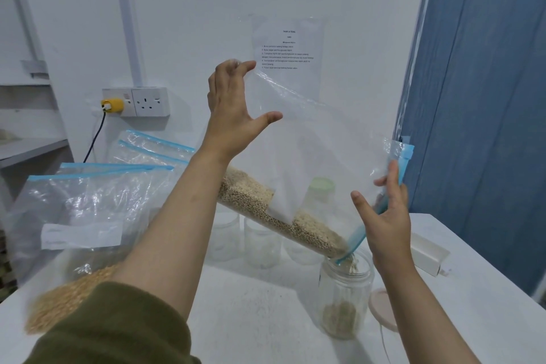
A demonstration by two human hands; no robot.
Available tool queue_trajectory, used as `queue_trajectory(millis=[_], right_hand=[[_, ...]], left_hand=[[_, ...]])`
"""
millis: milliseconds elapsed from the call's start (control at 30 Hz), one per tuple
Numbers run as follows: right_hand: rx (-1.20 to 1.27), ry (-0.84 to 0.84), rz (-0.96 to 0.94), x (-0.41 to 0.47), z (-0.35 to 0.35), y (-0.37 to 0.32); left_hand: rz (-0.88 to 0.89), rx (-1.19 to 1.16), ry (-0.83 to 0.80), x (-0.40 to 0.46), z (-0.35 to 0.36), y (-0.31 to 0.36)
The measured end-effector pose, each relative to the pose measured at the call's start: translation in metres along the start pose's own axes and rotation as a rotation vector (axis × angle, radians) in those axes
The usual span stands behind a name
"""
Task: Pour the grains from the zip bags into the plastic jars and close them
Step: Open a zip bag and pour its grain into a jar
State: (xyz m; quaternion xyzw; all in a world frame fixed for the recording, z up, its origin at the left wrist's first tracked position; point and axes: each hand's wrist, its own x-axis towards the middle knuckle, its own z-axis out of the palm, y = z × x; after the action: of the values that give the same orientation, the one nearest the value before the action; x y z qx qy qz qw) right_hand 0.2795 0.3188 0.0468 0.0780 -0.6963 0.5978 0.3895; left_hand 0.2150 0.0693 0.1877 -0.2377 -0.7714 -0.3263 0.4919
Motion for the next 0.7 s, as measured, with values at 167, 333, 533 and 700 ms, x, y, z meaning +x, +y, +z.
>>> queue_trajectory(millis=[167,333,533,700], right_hand=[[0.005,-0.005,0.000,-0.0015,-0.0012,0.0034],[0.006,0.000,-0.001,-0.0018,-0.0014,0.0059],[0.007,0.000,0.004,-0.0020,-0.0012,0.0081],[0.003,0.000,0.003,-0.0013,-0.0026,0.0087]], left_hand=[[-0.001,-0.002,-0.009,-0.0008,0.0002,0.0002],[-0.009,-0.005,-0.017,-0.0010,0.0003,0.0001],[-0.002,-0.007,-0.021,-0.0013,0.0007,0.0000],[0.002,-0.005,-0.022,-0.0006,0.0011,-0.0002]])
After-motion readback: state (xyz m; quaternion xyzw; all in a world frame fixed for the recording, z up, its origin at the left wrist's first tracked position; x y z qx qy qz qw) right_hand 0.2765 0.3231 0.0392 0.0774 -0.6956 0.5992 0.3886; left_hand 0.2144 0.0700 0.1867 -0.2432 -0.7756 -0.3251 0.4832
